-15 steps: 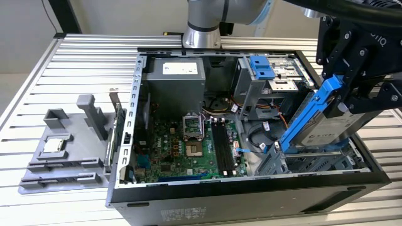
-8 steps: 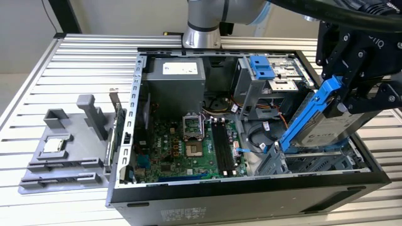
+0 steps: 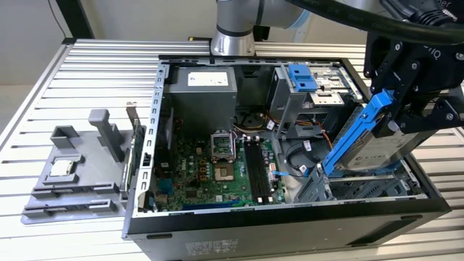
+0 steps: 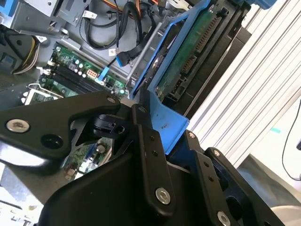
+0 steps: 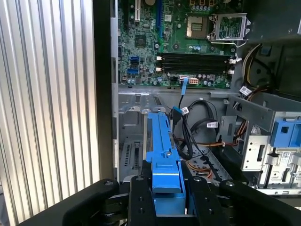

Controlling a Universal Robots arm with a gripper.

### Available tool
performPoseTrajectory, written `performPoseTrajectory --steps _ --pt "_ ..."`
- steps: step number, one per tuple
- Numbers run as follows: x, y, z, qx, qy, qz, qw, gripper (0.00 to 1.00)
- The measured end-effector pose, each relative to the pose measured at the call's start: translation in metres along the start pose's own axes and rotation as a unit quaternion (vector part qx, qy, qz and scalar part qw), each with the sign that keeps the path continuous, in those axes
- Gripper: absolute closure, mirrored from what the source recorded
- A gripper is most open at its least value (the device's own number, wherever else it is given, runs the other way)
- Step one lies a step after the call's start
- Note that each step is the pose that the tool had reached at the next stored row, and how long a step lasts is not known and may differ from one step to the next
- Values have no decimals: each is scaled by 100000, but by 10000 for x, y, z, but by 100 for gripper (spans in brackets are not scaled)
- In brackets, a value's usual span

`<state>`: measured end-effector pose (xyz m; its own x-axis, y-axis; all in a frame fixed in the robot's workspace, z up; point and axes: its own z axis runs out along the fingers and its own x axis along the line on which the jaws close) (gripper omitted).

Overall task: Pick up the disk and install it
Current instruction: 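Insert the disk into the insertion slot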

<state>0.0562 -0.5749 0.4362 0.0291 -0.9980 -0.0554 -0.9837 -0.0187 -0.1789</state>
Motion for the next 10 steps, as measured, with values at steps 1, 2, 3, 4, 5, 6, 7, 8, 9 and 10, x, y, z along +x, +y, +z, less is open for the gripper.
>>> performPoseTrajectory --steps 1,2,3,4,5,6,7,8,9,10 --pt "0 1 6 2 3 -2 100000 100" --pt "1 2 12 6 9 -1 100000 100" --pt "1 3 20 10 4 -2 100000 100" --pt "2 5 28 6 -7 -2 100000 100" --pt "2 6 36 1 -6 -2 100000 100" --pt "3 8 45 2 -11 1 100000 100" --pt "3 9 51 -3 15 0 100000 100" --pt "3 10 57 -6 32 -1 100000 100" --pt "3 12 65 -7 42 9 100000 100" --pt "4 13 74 -5 43 19 100000 100"
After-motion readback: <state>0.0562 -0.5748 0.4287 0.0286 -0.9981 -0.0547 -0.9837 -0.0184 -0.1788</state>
